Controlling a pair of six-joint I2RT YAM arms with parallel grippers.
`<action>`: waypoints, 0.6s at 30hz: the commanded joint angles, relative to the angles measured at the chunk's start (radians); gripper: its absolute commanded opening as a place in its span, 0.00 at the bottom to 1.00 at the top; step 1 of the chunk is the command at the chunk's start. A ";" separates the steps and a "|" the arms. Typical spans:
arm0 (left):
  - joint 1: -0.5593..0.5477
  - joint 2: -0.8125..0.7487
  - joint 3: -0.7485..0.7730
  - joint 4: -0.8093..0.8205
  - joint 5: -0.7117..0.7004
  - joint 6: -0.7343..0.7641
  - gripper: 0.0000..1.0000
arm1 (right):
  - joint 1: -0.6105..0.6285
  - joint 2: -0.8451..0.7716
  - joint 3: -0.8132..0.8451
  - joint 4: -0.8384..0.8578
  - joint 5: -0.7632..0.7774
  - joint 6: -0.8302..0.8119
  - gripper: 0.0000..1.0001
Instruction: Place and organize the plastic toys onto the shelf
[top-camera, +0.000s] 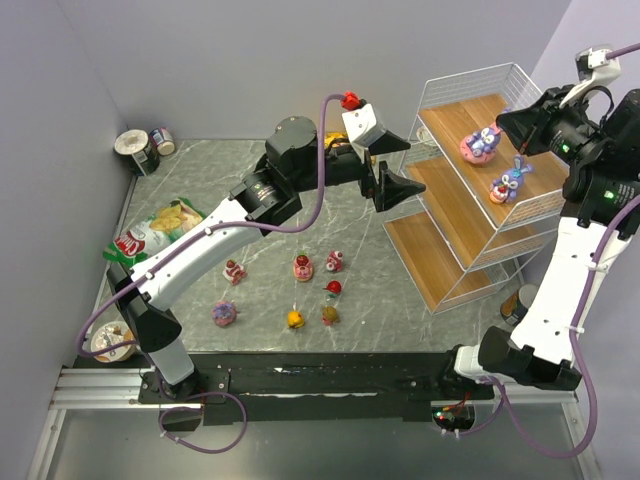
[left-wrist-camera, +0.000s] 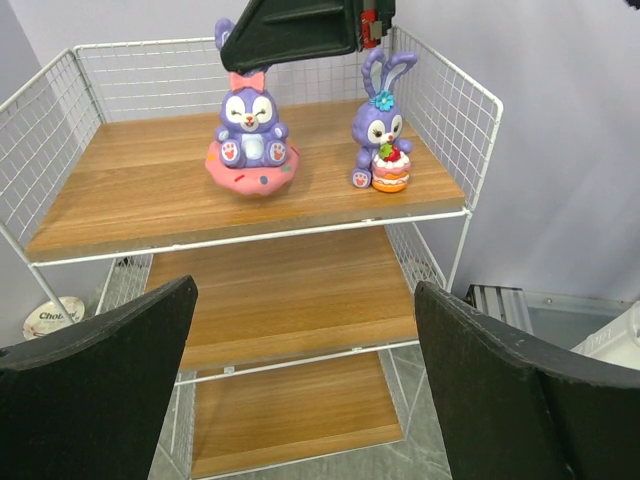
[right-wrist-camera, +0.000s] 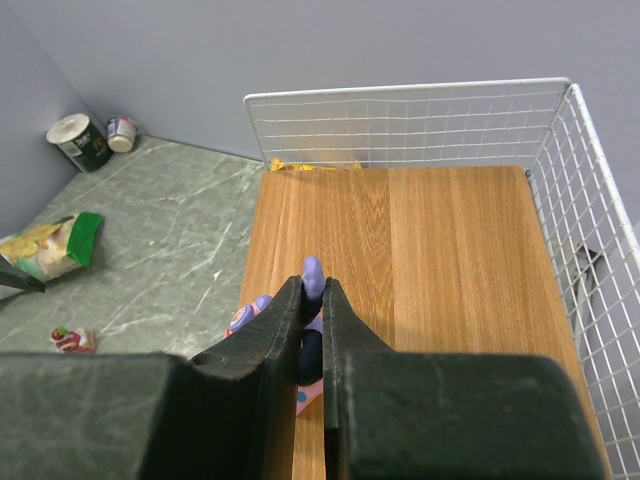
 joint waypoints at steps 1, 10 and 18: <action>0.007 -0.005 0.009 0.049 0.031 -0.013 0.96 | -0.015 0.001 -0.029 0.065 -0.061 0.012 0.04; 0.013 -0.006 -0.003 0.060 0.043 -0.025 0.96 | -0.032 0.004 -0.078 0.078 -0.086 0.042 0.09; 0.012 -0.006 -0.006 0.063 0.042 -0.028 0.96 | -0.042 0.000 -0.086 0.090 -0.080 0.063 0.39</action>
